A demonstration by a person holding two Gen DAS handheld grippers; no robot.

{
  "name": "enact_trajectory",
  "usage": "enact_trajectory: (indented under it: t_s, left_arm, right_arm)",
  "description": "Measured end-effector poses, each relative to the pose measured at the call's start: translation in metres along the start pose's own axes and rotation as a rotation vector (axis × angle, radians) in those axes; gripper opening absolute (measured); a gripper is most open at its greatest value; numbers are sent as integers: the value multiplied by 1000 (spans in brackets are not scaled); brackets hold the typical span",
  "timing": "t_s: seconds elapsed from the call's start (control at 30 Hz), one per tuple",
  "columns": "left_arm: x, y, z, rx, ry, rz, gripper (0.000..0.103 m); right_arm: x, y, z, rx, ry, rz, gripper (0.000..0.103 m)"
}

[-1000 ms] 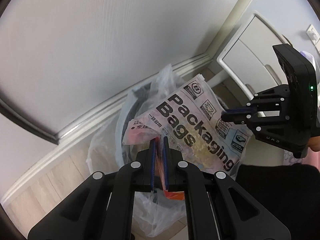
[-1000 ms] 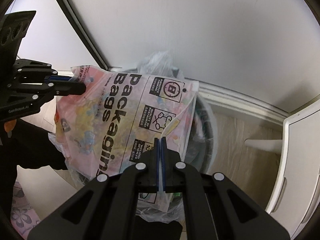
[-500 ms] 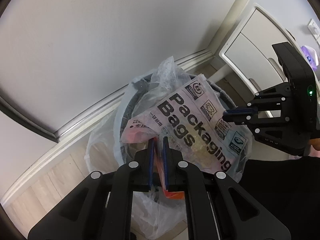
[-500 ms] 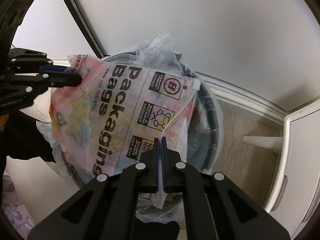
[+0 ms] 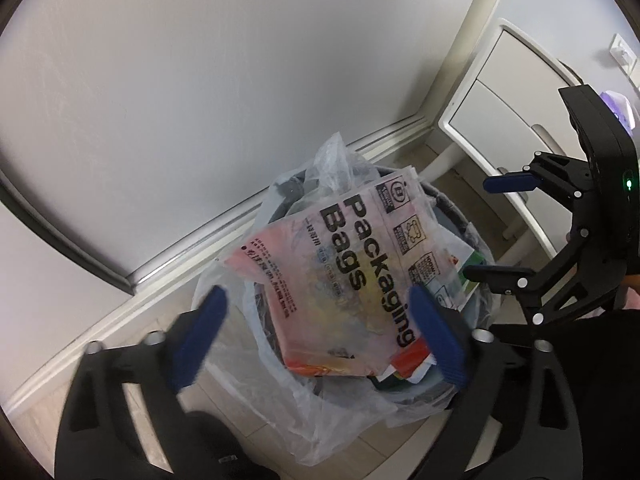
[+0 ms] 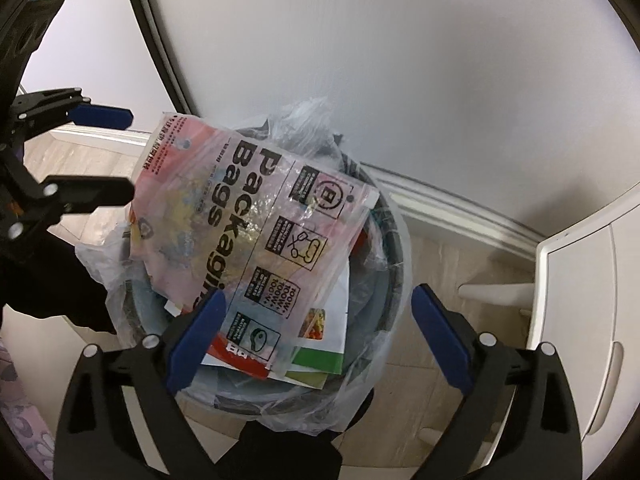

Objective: Collect trash
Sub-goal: 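Move both grippers back to the brown printed leaflet on the nightstand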

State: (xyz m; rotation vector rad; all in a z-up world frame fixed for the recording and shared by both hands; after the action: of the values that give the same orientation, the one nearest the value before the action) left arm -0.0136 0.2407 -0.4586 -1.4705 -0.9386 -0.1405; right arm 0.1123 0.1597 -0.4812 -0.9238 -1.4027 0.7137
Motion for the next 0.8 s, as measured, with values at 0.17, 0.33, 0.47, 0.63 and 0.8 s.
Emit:
enact_trajectory:
  t_s: [0.17,0.33,0.47,0.63,0.8]
  left_arm:
    - [7,-2,-3,14,-8,-21,97]
    - [19,-12,-11,12,-1,-40,97]
    - [32,-27,-31,-13,33,-64,97]
    - [60,-53,-62,-37,78,-123,97]
    - [91,-78,-91,-64,84,-185,97]
  right_arm:
    - [2,-18,-7,-52,11,-57,96]
    - [1,-56,-27,-114,73,-119,96]
    - [-1,-96,-42,-164,105,-164,96]
    - [-3,-151,-56,-222,124,-225,96]
    - [-6,-209,-72,-277,192,-304,96]
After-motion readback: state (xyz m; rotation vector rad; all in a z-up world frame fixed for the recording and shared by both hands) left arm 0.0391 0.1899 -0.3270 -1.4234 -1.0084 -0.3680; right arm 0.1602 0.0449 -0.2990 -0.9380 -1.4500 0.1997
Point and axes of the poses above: each gripper's, at about its wrist camera, not at the fingertips, and y roughly the way its jaws point, z to its left, x to its top, the point moved 7 cm from there along y, roughly the way its jaws point, and after that the axes turned 8 degrees about -z, right-handed, at the moved point
